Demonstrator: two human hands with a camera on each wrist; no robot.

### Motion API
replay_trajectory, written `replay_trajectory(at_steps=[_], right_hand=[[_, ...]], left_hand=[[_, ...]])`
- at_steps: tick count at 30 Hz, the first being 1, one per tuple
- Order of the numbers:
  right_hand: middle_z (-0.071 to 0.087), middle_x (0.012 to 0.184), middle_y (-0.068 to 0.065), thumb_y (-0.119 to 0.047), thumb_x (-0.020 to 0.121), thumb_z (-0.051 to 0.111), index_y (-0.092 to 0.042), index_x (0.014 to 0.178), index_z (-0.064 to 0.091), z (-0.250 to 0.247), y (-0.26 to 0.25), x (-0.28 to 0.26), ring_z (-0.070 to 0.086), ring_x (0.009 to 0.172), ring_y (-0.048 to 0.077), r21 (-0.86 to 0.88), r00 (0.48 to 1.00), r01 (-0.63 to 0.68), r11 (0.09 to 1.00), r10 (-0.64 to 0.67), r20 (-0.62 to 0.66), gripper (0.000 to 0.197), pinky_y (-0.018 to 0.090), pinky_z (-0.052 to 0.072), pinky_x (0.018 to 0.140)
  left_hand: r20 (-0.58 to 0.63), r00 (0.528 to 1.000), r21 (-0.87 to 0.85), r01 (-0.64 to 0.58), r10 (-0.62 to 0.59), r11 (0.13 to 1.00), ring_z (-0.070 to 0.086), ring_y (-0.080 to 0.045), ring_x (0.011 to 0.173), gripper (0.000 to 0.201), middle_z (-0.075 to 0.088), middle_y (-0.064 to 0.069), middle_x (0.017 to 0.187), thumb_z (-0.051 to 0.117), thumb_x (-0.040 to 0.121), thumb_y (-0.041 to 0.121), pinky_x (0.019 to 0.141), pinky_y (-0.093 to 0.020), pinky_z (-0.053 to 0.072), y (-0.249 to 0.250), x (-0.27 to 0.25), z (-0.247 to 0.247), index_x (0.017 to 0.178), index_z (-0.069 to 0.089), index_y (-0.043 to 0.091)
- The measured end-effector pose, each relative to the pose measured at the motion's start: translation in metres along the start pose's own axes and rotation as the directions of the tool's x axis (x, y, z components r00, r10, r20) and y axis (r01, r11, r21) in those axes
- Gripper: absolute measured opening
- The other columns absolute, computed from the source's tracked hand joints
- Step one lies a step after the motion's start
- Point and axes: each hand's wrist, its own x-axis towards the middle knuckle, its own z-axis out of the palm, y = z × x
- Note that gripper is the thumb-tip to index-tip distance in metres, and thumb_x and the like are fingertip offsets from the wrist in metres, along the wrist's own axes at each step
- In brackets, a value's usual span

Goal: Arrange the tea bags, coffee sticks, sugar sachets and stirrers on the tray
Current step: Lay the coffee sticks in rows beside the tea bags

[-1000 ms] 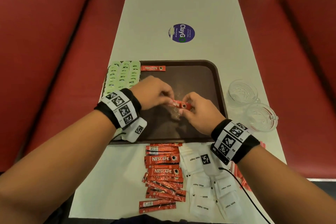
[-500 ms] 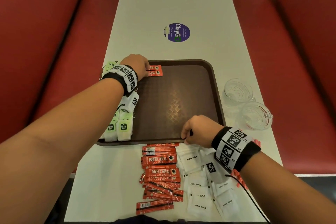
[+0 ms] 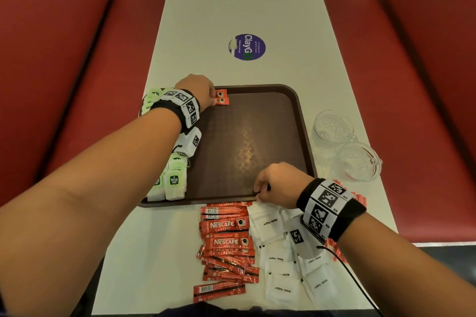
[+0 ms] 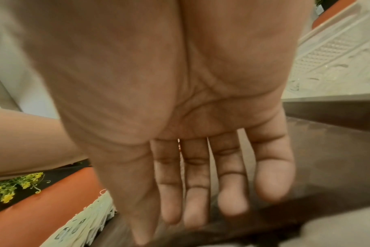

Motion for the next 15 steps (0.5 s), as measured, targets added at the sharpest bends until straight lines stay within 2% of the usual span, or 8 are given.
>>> replay_trajectory(at_steps=[2,4,6,9,12,15], right_hand=[[0.069,0.1,-0.008,-0.031,0.09,0.068,-0.025,0.108,0.072,0.0,-0.004,-0.002,0.062,0.092,0.011,-0.005,1.0,0.025,1.0,-0.025,-0.01,0.02,0.029,0.052,0.086],[0.067,0.098,-0.01,-0.033,0.089,0.069,-0.026,0.109,0.071,0.002,-0.009,-0.003,0.059,0.089,0.01,-0.01,0.998,0.061,0.998,-0.061,-0.027,0.021,0.028,0.051,0.082],[0.063,0.092,-0.013,-0.034,0.088,0.071,-0.027,0.108,0.072,0.006,-0.014,-0.004,0.057,0.086,0.008,-0.02,0.995,0.093,0.995,-0.094,-0.045,0.021,0.026,0.047,0.077],[0.053,0.085,-0.016,-0.036,0.087,0.072,-0.027,0.109,0.074,0.01,-0.026,-0.006,0.056,0.087,0.01,-0.096,0.988,0.142,0.985,-0.147,-0.056,0.023,0.027,0.044,0.076],[0.062,0.095,-0.006,-0.039,0.087,0.069,-0.027,0.107,0.076,0.015,-0.036,-0.009,0.059,0.097,0.017,-0.183,0.985,0.152,0.971,-0.164,-0.052,0.024,0.034,0.051,0.082],[0.067,0.103,-0.001,-0.037,0.084,0.069,-0.028,0.105,0.076,0.021,-0.042,-0.011,0.061,0.1,0.022,-0.228,0.986,0.136,0.964,-0.155,-0.067,0.024,0.042,0.055,0.084]], left_hand=[[-0.074,0.997,-0.056,-0.035,0.031,0.998,0.062,-0.022,0.102,0.019,0.069,0.0,0.11,0.068,0.09,0.035,0.091,-0.037,0.051,0.006,-0.019,-0.007,0.106,0.072,0.025],[-0.134,0.985,-0.1,-0.12,0.106,0.988,0.062,-0.02,0.098,0.016,0.069,0.003,0.105,0.066,0.091,0.036,0.088,-0.035,0.05,0.012,-0.048,-0.011,0.102,0.071,0.026],[-0.135,0.969,-0.112,-0.222,0.207,0.968,0.06,-0.016,0.093,0.013,0.067,0.007,0.099,0.065,0.091,0.038,0.085,-0.032,0.047,0.016,-0.083,-0.01,0.097,0.071,0.029],[-0.052,0.951,-0.127,-0.309,0.305,0.943,0.056,-0.011,0.091,0.011,0.062,0.012,0.092,0.066,0.09,0.041,0.083,-0.033,0.045,0.018,-0.139,0.002,0.093,0.072,0.032],[0.073,0.928,-0.069,-0.362,0.366,0.93,0.052,-0.009,0.091,0.016,0.058,0.014,0.091,0.064,0.089,0.049,0.08,-0.032,0.044,0.019,-0.186,0.024,0.093,0.072,0.035],[0.196,0.9,0.025,-0.402,0.39,0.915,0.05,-0.009,0.09,0.029,0.057,0.014,0.094,0.062,0.085,0.06,0.079,-0.03,0.043,0.02,-0.218,0.05,0.1,0.069,0.036]])
